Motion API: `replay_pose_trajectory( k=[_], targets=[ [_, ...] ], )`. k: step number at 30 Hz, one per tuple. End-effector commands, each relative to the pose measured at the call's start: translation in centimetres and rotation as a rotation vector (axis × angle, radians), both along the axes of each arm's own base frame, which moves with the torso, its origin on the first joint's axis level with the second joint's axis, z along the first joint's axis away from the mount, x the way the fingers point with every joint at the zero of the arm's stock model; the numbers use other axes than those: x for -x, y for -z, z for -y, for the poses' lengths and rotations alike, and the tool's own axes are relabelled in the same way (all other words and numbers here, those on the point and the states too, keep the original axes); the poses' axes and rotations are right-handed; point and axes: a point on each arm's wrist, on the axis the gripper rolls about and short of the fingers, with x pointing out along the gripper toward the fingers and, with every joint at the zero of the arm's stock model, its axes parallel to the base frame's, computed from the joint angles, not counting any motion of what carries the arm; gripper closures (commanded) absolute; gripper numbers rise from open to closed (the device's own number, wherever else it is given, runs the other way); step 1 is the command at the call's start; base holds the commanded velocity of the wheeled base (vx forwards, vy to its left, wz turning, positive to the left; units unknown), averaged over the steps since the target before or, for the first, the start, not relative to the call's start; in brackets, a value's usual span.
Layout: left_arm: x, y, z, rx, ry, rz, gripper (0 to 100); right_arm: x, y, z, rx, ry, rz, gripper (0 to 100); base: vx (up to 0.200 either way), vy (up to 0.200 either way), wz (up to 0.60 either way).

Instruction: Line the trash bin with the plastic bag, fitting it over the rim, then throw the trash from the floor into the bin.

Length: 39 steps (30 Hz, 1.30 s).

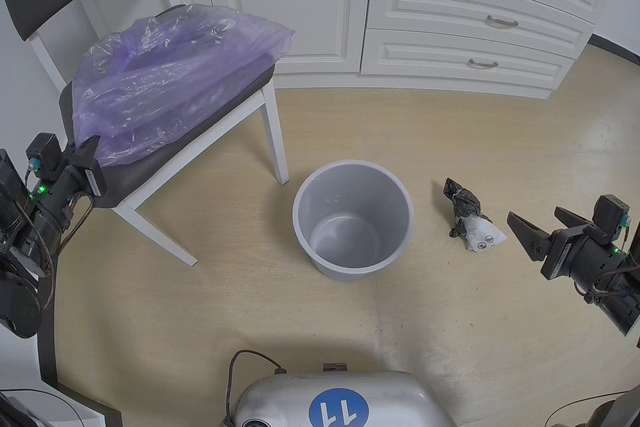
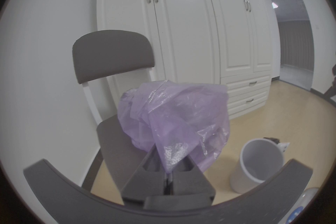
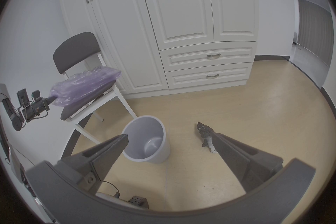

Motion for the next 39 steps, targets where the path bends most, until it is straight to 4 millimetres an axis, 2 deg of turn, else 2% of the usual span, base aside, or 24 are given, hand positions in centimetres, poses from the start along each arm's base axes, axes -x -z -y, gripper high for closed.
replay_pose_trajectory(
  k=[1,2,3,4,5,12,13,18,22,27,39],
  targets=[
    [0.7,-0.7,2.1,0.025,0.095,0.034,100,-0.4,0.5,-0.2,0.025,-0.001,-0.022,0,0.0,0.0,0.0],
    [1.0,-0.9,3.3,0.051,0.15,0.046,100,-0.4,0.6,-0.3,0.034,-0.002,-0.022,0,0.0,0.0,0.0],
    [1.0,-0.9,3.3,0.051,0.15,0.046,100,-0.4,0.6,-0.3,0.034,-0.002,-0.022,0,0.0,0.0,0.0],
    [1.3,-1.1,4.9,0.072,0.221,0.062,100,-0.4,0.6,-0.4,0.043,-0.007,-0.023,0,0.0,0.0,0.0],
    [1.5,-1.1,5.6,0.075,0.249,0.066,100,-0.4,0.6,-0.4,0.046,-0.009,-0.022,0,0.0,0.0,0.0],
    [2.7,-2.2,10.0,0.113,0.365,0.101,100,-0.4,0.5,-0.4,0.041,-0.01,-0.014,0,0.0,0.0,0.0],
    [3.1,-2.7,11.0,0.128,0.391,0.113,100,-0.3,0.5,-0.4,0.042,-0.012,-0.013,0,0.0,0.0,0.0],
    [4.8,-3.0,13.3,0.156,0.467,0.115,100,-0.2,0.4,-0.4,0.04,-0.015,-0.009,0,0.0,0.0,0.0],
    [5.6,-2.7,13.7,0.157,0.489,0.102,100,0.0,0.4,-0.5,0.041,-0.026,-0.011,0,0.0,0.0,0.0],
    [7.8,-1.8,13.3,0.151,0.543,0.069,100,0.1,0.4,-0.7,0.041,-0.038,-0.011,0,0.0,0.0,0.0],
    [11.0,-3.3,12.5,0.182,0.634,0.146,100,0.2,0.9,-1.3,0.054,-0.069,-0.03,0,0.0,0.0,0.0]
  ],
)
